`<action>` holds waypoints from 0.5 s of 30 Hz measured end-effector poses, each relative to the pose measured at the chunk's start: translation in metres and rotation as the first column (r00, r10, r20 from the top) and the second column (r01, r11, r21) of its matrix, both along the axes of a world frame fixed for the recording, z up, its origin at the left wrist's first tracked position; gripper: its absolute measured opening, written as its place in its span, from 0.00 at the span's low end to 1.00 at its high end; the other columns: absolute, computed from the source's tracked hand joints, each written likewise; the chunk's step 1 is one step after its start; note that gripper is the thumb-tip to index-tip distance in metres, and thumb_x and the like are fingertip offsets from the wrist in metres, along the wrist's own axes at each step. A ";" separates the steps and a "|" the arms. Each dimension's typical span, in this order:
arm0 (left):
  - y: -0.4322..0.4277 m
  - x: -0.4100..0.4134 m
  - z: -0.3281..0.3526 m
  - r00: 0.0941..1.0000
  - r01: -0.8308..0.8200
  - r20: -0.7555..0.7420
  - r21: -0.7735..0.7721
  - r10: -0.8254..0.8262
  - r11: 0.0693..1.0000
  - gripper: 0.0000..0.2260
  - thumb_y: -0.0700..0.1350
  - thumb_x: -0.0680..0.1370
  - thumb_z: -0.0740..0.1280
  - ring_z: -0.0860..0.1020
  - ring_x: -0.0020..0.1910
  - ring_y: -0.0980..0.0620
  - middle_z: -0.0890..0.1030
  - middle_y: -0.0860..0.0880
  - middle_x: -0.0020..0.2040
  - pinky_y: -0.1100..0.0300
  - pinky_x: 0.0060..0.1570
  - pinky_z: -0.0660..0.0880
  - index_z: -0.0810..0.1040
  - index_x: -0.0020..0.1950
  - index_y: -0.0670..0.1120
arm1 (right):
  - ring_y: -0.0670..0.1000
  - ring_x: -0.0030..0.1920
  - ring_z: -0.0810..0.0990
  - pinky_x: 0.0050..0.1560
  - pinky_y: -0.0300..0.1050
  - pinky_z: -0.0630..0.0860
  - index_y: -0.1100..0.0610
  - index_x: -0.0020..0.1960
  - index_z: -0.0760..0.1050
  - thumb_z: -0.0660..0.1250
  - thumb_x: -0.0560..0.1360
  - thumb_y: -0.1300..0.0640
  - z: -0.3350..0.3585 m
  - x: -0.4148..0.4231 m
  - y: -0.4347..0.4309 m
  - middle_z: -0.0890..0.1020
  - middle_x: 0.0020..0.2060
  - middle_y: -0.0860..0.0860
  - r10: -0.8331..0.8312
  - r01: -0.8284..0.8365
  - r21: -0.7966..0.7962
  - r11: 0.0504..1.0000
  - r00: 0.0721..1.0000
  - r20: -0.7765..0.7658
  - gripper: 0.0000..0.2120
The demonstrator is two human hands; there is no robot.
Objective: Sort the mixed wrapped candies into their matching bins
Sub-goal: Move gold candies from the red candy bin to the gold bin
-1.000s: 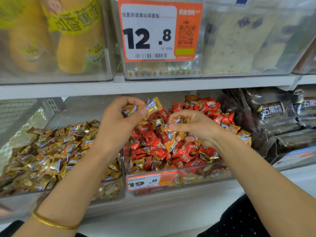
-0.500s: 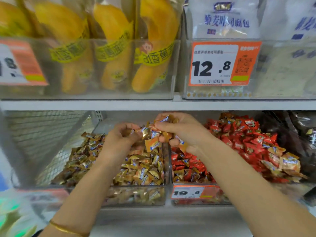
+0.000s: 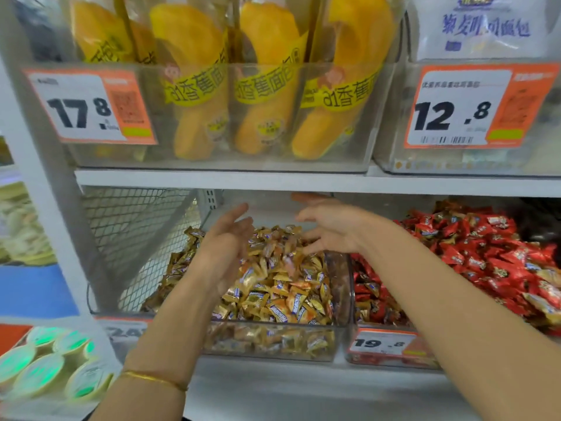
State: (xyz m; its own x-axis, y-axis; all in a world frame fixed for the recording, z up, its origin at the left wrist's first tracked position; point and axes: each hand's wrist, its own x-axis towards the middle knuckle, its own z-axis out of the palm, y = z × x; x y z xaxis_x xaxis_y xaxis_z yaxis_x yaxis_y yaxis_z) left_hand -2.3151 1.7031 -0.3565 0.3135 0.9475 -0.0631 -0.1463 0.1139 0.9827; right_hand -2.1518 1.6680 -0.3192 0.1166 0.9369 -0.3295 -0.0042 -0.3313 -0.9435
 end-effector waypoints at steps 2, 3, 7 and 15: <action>-0.006 0.005 0.002 1.000 0.019 0.005 0.089 -0.020 0.996 0.34 0.19 0.69 0.47 0.69 0.68 0.50 0.72 0.45 0.67 0.58 0.63 0.70 0.71 0.66 0.45 | 0.61 0.69 0.66 0.63 0.54 0.72 0.58 0.75 0.57 0.58 0.78 0.71 0.003 0.010 -0.015 0.63 0.72 0.57 -0.022 0.024 0.071 0.997 0.999 -0.034 0.28; -0.009 0.009 0.003 0.999 0.045 0.006 0.137 -0.046 0.990 0.31 0.19 0.71 0.48 0.71 0.67 0.51 0.74 0.46 0.66 0.56 0.66 0.67 0.72 0.64 0.45 | 0.60 0.68 0.69 0.61 0.52 0.74 0.60 0.74 0.60 0.58 0.77 0.73 0.005 0.016 -0.026 0.66 0.70 0.57 -0.023 0.029 0.117 0.993 0.999 -0.049 0.27; -0.030 0.029 0.007 0.978 0.203 -0.127 0.373 -0.167 0.905 0.23 0.26 0.76 0.59 0.75 0.62 0.60 0.78 0.54 0.60 0.58 0.64 0.70 0.77 0.58 0.52 | 0.53 0.54 0.81 0.48 0.43 0.81 0.60 0.58 0.75 0.56 0.77 0.75 0.004 0.052 -0.080 0.77 0.58 0.56 -0.089 0.058 0.284 0.957 0.991 0.097 0.17; -0.051 0.083 -0.008 0.898 0.384 -0.421 0.606 -0.128 0.697 0.19 0.33 0.76 0.64 0.66 0.63 0.73 0.72 0.63 0.63 0.80 0.60 0.59 0.77 0.55 0.57 | 0.46 0.64 0.70 0.69 0.45 0.64 0.50 0.64 0.75 0.70 0.74 0.55 -0.059 0.098 -0.067 0.76 0.63 0.49 0.228 -0.465 -0.045 0.884 0.345 0.910 0.18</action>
State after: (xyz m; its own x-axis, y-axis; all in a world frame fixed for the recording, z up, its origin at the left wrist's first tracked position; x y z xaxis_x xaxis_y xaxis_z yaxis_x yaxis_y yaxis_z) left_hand -2.2318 1.6518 -0.3647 0.6315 0.6644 0.3997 0.1242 -0.5955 0.7937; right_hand -2.0536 1.6012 -0.3783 -0.1269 0.9893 -0.0713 0.9217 0.0911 -0.3770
